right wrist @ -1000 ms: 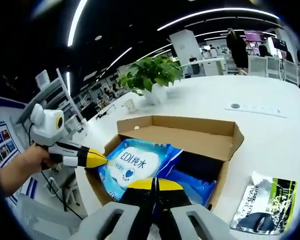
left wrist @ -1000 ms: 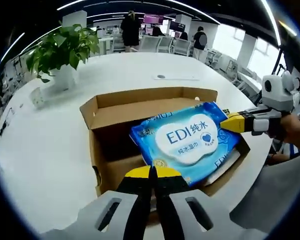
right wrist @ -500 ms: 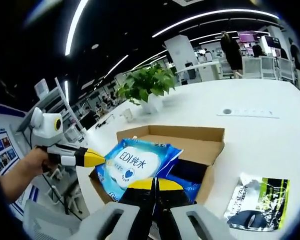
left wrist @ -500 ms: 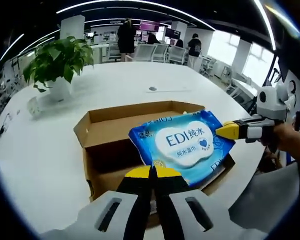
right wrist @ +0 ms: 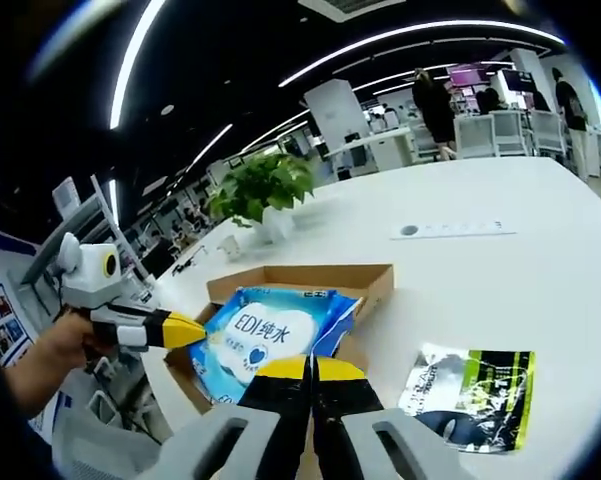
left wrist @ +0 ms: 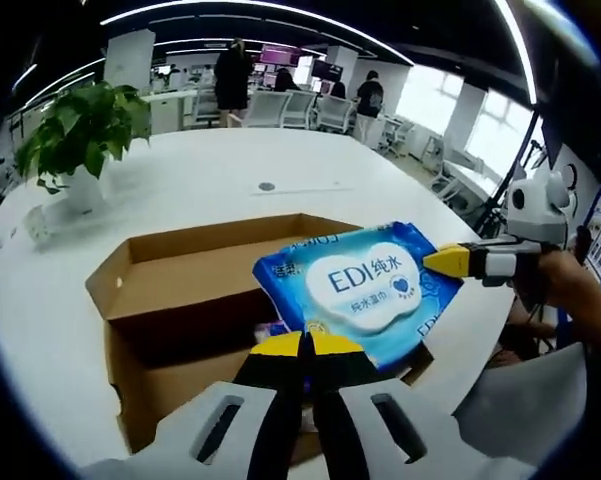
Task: Operate the shoe box by opening the lid, removing the specified soft item, and placing it in the target area until the item is outside and the box remains undamaged.
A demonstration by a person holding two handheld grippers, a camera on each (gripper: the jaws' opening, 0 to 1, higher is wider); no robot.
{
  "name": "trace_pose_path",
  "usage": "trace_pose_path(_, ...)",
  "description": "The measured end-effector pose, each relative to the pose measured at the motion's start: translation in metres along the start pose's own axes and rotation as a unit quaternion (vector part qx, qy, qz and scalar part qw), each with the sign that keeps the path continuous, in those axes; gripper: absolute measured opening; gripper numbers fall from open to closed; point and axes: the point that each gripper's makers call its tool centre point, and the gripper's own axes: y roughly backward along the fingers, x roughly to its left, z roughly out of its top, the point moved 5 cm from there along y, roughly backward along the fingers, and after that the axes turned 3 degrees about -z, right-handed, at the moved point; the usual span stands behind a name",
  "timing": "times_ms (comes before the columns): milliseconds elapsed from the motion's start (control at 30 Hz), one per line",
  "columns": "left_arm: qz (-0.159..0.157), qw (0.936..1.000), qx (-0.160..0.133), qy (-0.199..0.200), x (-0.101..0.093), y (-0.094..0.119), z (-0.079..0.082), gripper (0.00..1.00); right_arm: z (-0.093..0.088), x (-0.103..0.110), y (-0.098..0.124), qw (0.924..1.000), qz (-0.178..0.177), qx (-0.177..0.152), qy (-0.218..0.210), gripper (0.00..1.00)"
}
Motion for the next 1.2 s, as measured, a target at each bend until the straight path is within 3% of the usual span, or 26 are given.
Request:
trace_pose_path(800,-0.063,0.9976,0.0,-0.029,-0.081,-0.064,0.023,0.0,0.008,-0.073,0.068,0.9971,-0.068,-0.02,-0.027,0.0)
trace_pose_path(967,-0.06,0.9965,-0.003,-0.058,-0.096,-0.074,0.024,0.0,0.011,-0.087,0.075,0.9963,-0.079,-0.025,-0.025,0.0)
trace_pose_path(1200,-0.065,0.9955,0.001,-0.069,-0.104,-0.095,0.026,0.0,0.009,-0.109,0.08,0.9948,-0.089,-0.028,-0.042,0.0)
